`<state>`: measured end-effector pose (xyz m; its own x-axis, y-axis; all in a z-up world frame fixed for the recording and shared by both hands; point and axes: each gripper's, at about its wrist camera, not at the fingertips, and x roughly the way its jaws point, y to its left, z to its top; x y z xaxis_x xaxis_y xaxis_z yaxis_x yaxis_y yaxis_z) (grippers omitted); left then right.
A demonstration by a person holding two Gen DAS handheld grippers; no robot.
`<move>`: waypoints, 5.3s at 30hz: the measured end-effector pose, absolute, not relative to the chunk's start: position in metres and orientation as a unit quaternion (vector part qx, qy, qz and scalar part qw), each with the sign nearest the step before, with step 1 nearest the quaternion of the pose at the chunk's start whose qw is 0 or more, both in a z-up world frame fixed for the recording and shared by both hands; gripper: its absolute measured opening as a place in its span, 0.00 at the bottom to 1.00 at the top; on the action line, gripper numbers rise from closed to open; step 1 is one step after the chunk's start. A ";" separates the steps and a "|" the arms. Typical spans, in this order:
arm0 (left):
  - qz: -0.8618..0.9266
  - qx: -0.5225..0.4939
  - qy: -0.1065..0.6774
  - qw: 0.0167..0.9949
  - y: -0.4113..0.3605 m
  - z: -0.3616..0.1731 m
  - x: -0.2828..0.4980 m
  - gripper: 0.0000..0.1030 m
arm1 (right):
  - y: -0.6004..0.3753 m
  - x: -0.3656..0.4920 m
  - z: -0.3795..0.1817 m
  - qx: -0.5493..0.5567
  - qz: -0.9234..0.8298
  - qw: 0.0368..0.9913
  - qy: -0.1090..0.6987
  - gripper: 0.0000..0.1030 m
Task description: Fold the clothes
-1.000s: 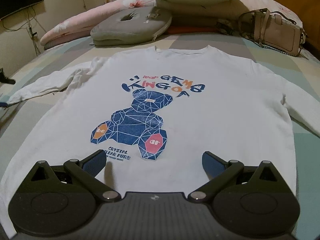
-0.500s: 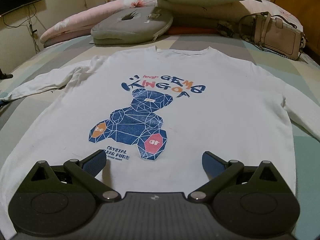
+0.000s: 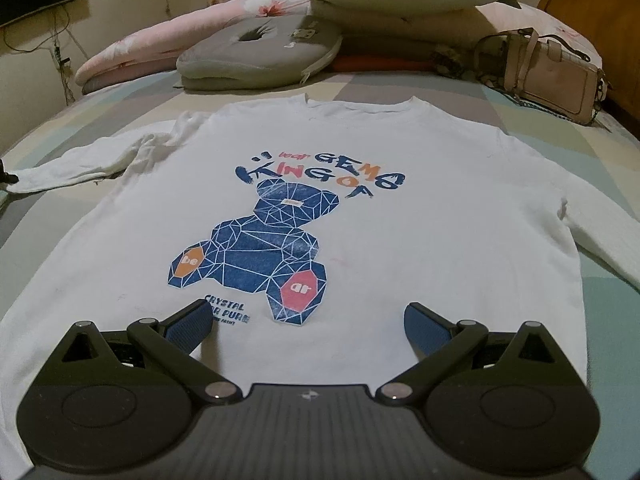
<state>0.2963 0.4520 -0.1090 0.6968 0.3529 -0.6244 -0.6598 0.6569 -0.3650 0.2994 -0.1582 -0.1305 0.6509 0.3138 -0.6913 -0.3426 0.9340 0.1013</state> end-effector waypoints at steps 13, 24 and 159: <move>0.348 -0.240 0.276 0.863 0.481 -0.096 0.296 0.15 | -0.154 0.299 -0.134 -0.038 0.176 0.912 0.369 1.00; 0.288 -0.151 0.335 0.885 0.434 -0.084 0.323 0.46 | -0.158 0.298 -0.129 -0.012 0.177 0.913 0.368 1.00; -0.083 0.009 0.370 0.925 0.018 -0.097 0.252 0.96 | -0.222 0.161 -0.141 -0.040 0.130 0.923 0.360 1.00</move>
<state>0.2522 0.0179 -0.0971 0.7124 -0.1468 -0.6862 0.1605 0.9860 -0.0443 0.1615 -0.2224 -0.1409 0.7065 0.2104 -0.6757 -0.2679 0.9632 0.0198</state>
